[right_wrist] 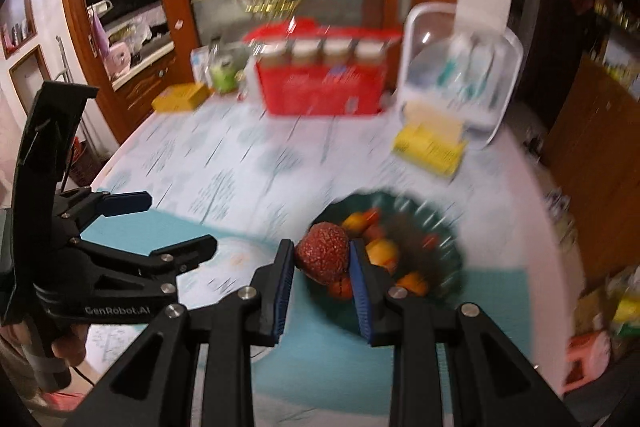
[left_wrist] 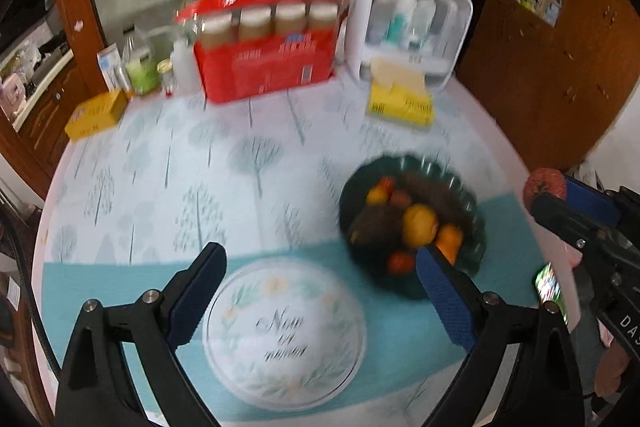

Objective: Organize fruits
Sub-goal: 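Carry the lychee onto the green plate and open the right tool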

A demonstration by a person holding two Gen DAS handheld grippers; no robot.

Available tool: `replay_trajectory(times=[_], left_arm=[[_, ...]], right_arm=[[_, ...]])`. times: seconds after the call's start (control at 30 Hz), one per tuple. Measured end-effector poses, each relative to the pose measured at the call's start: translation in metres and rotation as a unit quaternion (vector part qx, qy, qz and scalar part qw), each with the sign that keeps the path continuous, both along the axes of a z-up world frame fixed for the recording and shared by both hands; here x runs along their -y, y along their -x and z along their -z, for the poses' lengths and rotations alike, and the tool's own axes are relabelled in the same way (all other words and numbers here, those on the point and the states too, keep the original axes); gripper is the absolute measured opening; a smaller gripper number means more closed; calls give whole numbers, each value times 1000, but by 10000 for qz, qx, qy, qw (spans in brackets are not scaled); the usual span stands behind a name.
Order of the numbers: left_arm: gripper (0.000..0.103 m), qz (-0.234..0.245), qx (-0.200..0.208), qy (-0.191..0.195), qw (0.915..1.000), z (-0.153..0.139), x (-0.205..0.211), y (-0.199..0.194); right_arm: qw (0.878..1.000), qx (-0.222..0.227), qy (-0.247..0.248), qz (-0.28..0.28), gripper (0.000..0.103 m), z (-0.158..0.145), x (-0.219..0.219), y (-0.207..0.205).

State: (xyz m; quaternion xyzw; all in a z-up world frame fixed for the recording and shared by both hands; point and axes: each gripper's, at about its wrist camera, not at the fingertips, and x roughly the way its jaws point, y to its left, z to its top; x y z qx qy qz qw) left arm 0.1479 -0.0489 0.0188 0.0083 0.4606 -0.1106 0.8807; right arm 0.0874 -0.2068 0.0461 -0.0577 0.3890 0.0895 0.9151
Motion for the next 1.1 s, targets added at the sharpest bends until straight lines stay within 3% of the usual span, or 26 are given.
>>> replay_trajectory(times=[0.17,0.33,0.8,1.1], left_arm=[[98,-188,393,-14,9990,-28,34,-22],[99,-326,378,-179,9986,-24,66,-50],[99,-674,-739,-560,9934,86,86,-102],[99,-852,-1089,-662,9882,125,78,-116]], right_arm=[[9994,317,107,8,28,-26,40,-25],[9997,222,9,-49,28,-17,69,-61],[9968,-740,-206,-241,28,96,78,-118],[9934,-1085,-227,-310,29,142,72,-129]])
